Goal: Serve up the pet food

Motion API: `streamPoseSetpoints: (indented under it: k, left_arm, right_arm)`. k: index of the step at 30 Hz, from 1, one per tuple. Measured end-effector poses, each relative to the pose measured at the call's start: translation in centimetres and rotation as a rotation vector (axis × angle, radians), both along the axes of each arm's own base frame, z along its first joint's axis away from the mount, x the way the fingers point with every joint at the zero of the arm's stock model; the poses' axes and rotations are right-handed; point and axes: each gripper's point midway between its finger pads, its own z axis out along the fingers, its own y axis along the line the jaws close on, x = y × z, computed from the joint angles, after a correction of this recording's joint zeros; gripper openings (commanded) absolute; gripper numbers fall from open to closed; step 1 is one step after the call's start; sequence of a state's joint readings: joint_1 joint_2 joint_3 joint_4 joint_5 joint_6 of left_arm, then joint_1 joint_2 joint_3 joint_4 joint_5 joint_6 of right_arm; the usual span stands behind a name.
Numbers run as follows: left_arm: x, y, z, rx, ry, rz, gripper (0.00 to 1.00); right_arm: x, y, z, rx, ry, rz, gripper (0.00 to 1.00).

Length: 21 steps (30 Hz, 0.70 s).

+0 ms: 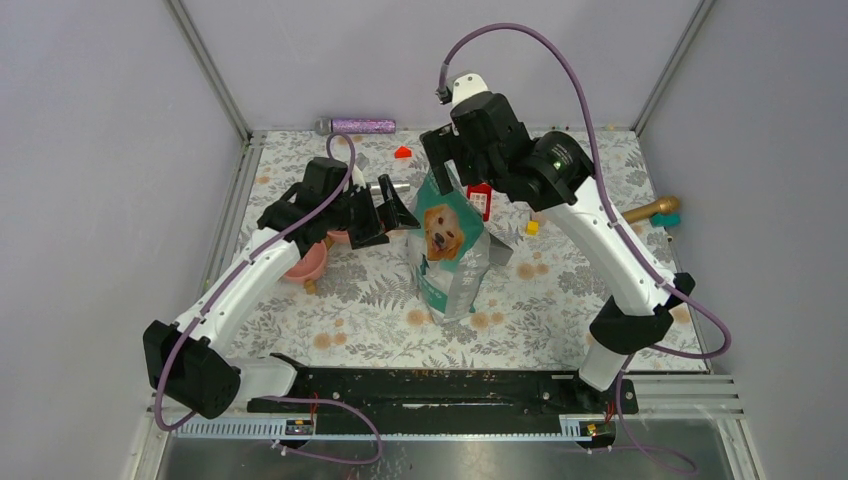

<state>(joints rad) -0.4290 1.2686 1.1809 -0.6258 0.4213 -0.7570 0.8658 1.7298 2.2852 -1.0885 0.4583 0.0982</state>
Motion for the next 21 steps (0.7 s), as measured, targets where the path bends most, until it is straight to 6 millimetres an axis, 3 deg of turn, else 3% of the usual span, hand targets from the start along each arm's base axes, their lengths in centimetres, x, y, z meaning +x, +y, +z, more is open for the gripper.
streamPoseSetpoints:
  k: [7, 16, 21]
  left_arm:
    - [-0.2, -0.2, -0.2, -0.009, 0.011, -0.011, 0.99]
    - [-0.3, -0.8, -0.5, -0.028, 0.032, -0.04, 0.99]
    - [-0.3, -1.0, -0.9, -0.033, 0.053, -0.054, 0.99]
  right_arm:
    - [0.6, -0.2, 0.3, 0.014, 0.001, -0.012, 0.99]
    - [1.6, 0.4, -1.8, -0.002, 0.059, -0.002, 0.98]
    - [1.7, 0.4, -1.4, 0.001, 0.051, -0.009, 0.97]
